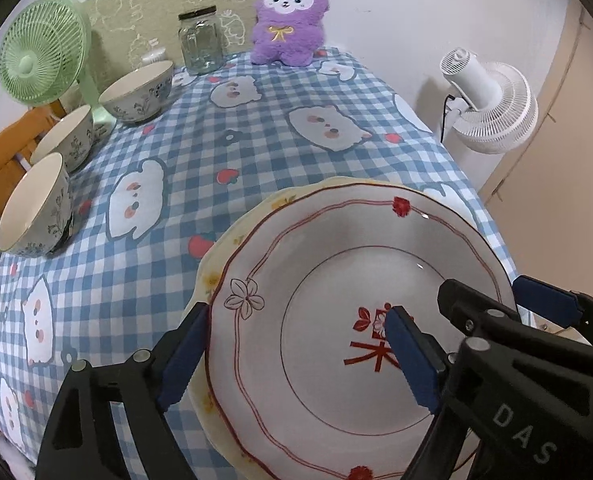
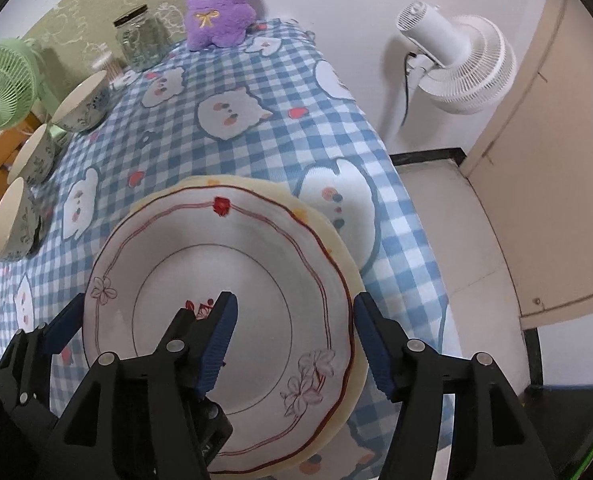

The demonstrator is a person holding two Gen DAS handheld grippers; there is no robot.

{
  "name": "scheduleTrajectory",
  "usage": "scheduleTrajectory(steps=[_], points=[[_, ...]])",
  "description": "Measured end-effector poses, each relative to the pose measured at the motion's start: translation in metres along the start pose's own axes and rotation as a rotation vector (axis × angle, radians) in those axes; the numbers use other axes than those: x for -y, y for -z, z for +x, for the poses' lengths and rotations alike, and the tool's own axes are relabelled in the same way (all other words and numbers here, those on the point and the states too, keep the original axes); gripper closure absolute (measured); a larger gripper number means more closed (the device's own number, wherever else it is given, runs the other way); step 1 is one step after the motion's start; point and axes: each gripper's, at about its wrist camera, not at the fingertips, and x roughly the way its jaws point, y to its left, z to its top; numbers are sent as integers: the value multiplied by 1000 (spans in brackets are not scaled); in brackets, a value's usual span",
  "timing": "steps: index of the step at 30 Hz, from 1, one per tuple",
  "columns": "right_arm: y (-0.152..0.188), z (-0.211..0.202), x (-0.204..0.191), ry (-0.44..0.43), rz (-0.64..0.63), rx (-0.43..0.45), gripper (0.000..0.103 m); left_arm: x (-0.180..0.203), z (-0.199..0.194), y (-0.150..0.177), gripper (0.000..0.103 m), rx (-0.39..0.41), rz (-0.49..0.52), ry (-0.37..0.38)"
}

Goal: Organize plates and bowls
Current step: 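Open the right tool to release the red-rimmed plate on the stack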

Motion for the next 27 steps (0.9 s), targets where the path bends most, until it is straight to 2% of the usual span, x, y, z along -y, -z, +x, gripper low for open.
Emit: scheduleTrajectory(steps=[3, 11, 17, 22, 27], points=[[-6, -3, -1, -22, -22, -4, 39, -4, -2, -3, 14, -24, -32, 11], [-16, -23, -14, -83, -106, 18, 39, -25, -23, -8, 11, -28, -155, -46], [-23, -49, -29, -144, -138, 59, 38, -36, -54, -17, 11, 5, -158, -116], [-32, -72, -47, -175, -192, 103, 36, -48, -78, -25, 11, 35, -187, -140], [-38, -89, -65, -191, -226, 129, 32, -62, -92, -30, 11, 51, -207, -129]])
